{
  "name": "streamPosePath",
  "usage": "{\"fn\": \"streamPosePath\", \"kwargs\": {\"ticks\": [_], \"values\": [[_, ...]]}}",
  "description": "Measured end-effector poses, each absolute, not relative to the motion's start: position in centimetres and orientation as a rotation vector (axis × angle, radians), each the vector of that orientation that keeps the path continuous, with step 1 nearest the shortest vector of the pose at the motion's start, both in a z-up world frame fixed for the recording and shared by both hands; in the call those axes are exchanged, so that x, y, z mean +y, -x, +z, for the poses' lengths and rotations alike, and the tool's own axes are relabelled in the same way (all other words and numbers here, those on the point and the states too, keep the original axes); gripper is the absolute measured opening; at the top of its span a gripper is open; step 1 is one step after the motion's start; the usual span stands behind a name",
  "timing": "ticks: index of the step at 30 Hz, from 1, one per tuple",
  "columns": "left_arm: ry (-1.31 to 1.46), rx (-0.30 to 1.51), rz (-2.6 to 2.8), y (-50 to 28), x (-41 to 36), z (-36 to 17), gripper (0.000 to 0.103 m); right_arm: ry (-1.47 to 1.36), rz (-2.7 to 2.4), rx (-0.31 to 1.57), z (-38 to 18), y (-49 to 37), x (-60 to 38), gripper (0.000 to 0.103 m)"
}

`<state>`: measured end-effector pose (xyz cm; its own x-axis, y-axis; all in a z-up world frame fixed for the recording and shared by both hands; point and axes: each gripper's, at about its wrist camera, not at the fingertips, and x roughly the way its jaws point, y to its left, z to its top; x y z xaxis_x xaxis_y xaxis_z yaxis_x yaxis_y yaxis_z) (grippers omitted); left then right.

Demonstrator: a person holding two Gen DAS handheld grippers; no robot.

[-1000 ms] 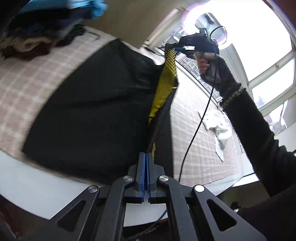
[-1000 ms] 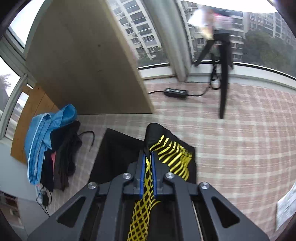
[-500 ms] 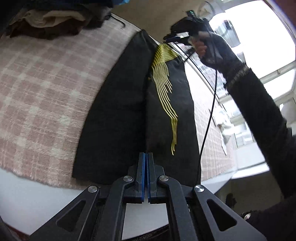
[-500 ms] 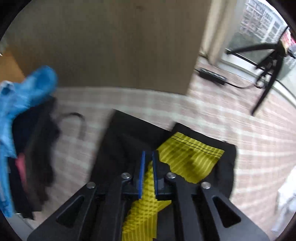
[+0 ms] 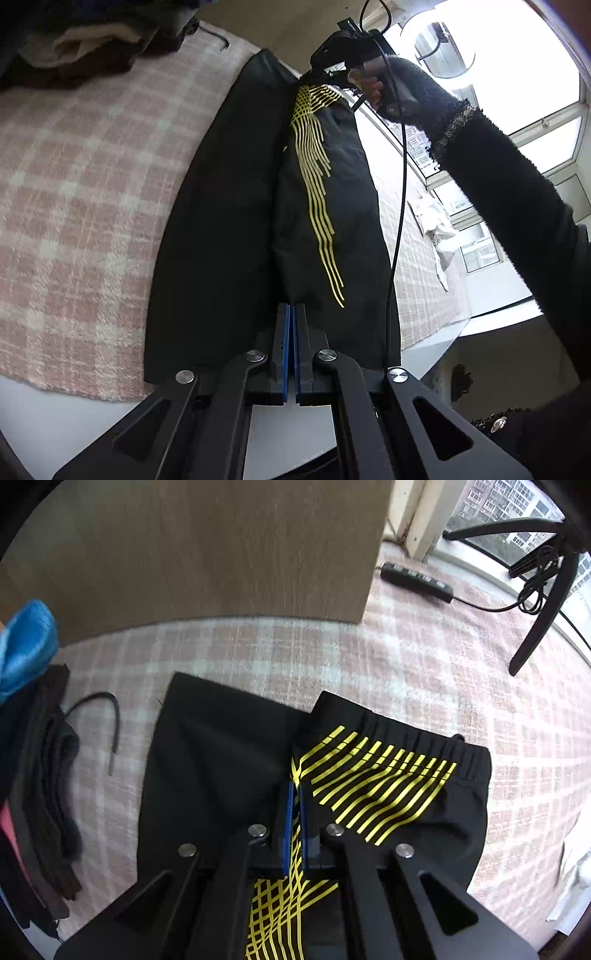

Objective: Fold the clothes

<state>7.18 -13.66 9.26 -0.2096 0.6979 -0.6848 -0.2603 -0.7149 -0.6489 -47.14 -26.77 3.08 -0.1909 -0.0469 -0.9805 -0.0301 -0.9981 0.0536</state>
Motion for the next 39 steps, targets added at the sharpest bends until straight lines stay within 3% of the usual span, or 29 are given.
{"fn": "streamPosePath", "kwargs": {"ticks": [3, 7, 28, 33, 37, 39], "values": [[1.404, -0.513, 2.006, -7.6, -14.4, 10.3, 0.001, -1.918, -2.418, -0.172, 4.9, 46.8, -26.7, 0.002], [1.412, -0.494, 2.03, -7.6, -15.6, 10.3, 0.001, -1.862, -2.405, -0.118, 6.1, 46.8, -29.2, 0.002], [1.508, -0.543, 2.075, -7.2, -18.3, 8.2, 0.001, -1.834, -2.321, -0.071, 2.6, 47.1, -35.4, 0.006], [1.469, -0.492, 2.128, -5.5, -19.4, 10.3, 0.01, -1.703, -2.296, -0.304, 6.1, 45.8, -32.4, 0.028], [1.402, -0.413, 2.166, -3.2, -19.9, 13.0, 0.01, -1.519, -2.313, -0.413, 11.6, 43.7, -28.5, 0.028], [1.368, -0.374, 2.183, -2.0, -20.1, 14.3, 0.02, -1.45, -2.324, -0.477, 13.4, 42.6, -27.0, 0.028]]}}
